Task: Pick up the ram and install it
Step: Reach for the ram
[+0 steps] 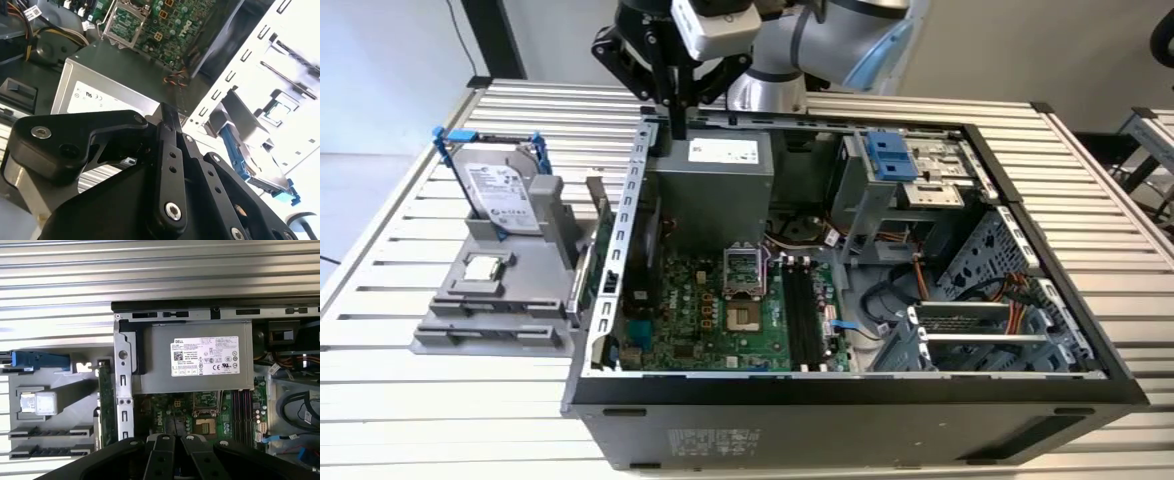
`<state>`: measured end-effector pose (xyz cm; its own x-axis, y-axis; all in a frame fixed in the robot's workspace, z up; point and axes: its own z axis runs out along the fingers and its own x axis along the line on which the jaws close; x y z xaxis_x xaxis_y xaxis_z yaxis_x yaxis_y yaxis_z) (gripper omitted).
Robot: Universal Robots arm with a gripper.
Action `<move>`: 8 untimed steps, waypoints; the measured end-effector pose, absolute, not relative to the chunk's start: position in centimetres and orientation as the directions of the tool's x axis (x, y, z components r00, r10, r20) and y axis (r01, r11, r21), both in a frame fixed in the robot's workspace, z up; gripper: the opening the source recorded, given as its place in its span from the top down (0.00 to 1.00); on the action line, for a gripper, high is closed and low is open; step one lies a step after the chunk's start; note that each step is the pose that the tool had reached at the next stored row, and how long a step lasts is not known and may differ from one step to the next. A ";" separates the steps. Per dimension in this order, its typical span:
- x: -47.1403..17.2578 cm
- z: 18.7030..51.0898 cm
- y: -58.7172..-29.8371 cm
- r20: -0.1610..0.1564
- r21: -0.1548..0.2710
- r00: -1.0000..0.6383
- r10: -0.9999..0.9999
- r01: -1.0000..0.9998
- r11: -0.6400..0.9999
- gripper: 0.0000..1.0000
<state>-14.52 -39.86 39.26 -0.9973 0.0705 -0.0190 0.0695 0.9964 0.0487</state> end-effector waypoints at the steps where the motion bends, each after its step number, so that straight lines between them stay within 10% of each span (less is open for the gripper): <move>1: -14.7 39.3 -39.9 -0.019 0.049 -0.997 0.070 0.069 0.996 1.00; 8: -15.8 39.3 -39.8 -0.019 0.049 -0.997 0.070 0.069 0.996 1.00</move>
